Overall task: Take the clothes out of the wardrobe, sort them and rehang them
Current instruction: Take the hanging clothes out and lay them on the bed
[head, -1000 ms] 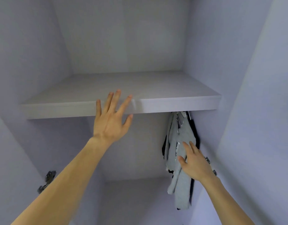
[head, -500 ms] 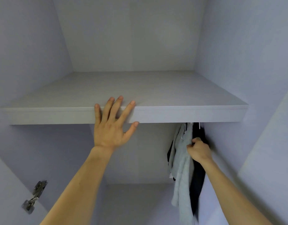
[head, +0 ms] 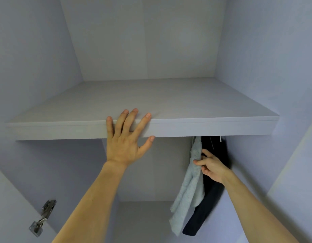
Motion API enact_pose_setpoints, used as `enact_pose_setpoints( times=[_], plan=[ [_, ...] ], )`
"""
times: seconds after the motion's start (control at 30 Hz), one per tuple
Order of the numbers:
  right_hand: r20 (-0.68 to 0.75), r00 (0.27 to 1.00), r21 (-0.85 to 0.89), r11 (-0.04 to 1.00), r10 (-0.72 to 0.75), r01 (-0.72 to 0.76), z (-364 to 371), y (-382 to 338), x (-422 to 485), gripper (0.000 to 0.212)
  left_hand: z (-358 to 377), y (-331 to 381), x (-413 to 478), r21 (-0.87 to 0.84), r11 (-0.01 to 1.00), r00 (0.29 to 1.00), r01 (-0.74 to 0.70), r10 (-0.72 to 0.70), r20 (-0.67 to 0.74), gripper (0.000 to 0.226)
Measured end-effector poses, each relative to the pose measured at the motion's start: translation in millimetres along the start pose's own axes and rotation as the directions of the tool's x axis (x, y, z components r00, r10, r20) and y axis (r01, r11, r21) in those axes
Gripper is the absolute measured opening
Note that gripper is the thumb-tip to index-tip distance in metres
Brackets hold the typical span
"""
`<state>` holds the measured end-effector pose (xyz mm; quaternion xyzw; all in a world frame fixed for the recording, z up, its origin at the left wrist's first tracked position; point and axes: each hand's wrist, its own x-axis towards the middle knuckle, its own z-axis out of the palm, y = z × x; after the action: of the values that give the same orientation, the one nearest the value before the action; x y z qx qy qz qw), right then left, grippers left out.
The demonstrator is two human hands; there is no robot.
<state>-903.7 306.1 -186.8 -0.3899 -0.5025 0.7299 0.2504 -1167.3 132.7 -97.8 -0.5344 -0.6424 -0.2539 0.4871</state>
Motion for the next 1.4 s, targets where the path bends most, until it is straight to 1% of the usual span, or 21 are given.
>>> enact_pose_setpoints(
  times=[0.1,0.17,0.27,0.37,0.5,0.57,0.7,0.73,0.77,0.8,0.83,0.87,0.9,0.93,0.97,1.03,1.17,1.23,1.3,1.33,1.4],
  plan=[
    [0.054,0.996,0.082,0.994,-0.070,0.065,15,-9,-4,0.045,-1,0,0,0.001,1.000,1.000,0.004,-0.004,0.009,0.068],
    [0.079,0.991,0.085,0.991,-0.110,0.103,26,-11,-10,0.046,-2,0,0,0.002,1.000,1.000,0.003,-0.003,0.017,0.069],
    [0.101,0.986,0.007,0.991,-0.131,0.131,42,-2,-23,0.045,-4,2,-1,-0.005,1.000,1.000,0.007,-0.007,0.029,0.069],
    [0.120,0.983,-0.124,0.980,-0.143,0.157,55,22,-40,0.039,-7,3,0,0.008,1.000,0.997,0.017,-0.018,0.071,0.070],
    [0.224,0.972,-0.203,0.972,-0.069,0.116,72,62,-68,0.036,-16,8,-2,-0.003,0.999,0.990,0.042,-0.041,0.136,0.069],
    [0.261,0.965,-0.229,0.968,-0.038,0.100,80,78,-82,0.035,-25,13,0,-0.035,0.996,0.979,0.082,-0.073,0.190,0.067],
    [0.296,0.955,-0.245,0.966,-0.004,0.080,94,105,-103,0.038,-50,36,-31,-0.216,0.938,0.923,0.270,-0.189,0.336,0.067],
    [0.304,0.953,-0.246,0.967,0.009,0.070,99,112,-108,0.039,-57,43,-51,-0.243,0.912,0.890,0.330,-0.214,0.403,0.064],
    [0.317,0.948,-0.253,0.966,0.025,0.059,103,119,-113,0.040,-65,49,-75,-0.257,0.875,0.830,0.411,-0.243,0.501,0.059],
    [0.335,0.941,-0.269,0.962,0.044,0.050,107,127,-118,0.039,-72,54,-98,-0.259,0.807,0.728,0.532,-0.279,0.627,0.054],
    [0.357,0.932,-0.290,0.956,0.065,0.044,112,135,-123,0.038,-79,59,-118,-0.234,0.698,0.580,0.677,-0.310,0.753,0.050],
    [0.382,0.920,-0.315,0.948,0.089,0.039,118,143,-128,0.037,-86,62,-133,-0.190,0.559,0.419,0.807,-0.316,0.851,0.049],
    [0.411,0.904,-0.342,0.939,0.115,0.036,124,152,-134,0.036,-92,65,-143,-0.138,0.437,0.292,0.889,-0.308,0.905,0.047],
    [0.444,0.885,-0.372,0.927,0.141,0.039,131,161,-141,0.034,-96,65,-152,-0.108,0.357,0.224,0.928,-0.302,0.927,0.043],
    [0.479,0.862,-0.404,0.914,0.167,0.047,138,170,-147,0.032,-100,64,-158,-0.086,0.299,0.180,0.950,-0.303,0.936,0.035],
    [0.540,0.812,-0.454,0.889,0.223,0.058,152,190,-158,0.030,-109,58,-173,-0.029,0.186,0.096,0.982,-0.363,0.927,0.020],
    [0.640,0.690,-0.550,0.829,0.337,0.105,175,223,-170,0.031,-146,42,-219,0.050,-0.013,-0.050,0.999,-0.524,0.850,0.020],
    [0.688,0.597,-0.622,0.759,0.413,0.191,185,235,-172,0.030,-177,39,-245,0.064,-0.099,-0.109,0.993,-0.559,0.822,0.020],
    [0.726,0.524,-0.649,0.697,0.446,0.306,193,244,-173,0.028,-214,42,-273,0.101,-0.164,-0.178,0.981,-0.577,0.797,0.022],
    [0.739,0.504,-0.649,0.674,0.448,0.352,196,251,-173,0.029,-232,45,-286,0.120,-0.200,-0.216,0.972,-0.583,0.783,0.023],
    [0.756,0.494,-0.641,0.640,0.430,0.424,206,259,-176,0.029,-269,54,-308,0.143,-0.265,-0.278,0.954,-0.595,0.754,0.023]
  ],
)
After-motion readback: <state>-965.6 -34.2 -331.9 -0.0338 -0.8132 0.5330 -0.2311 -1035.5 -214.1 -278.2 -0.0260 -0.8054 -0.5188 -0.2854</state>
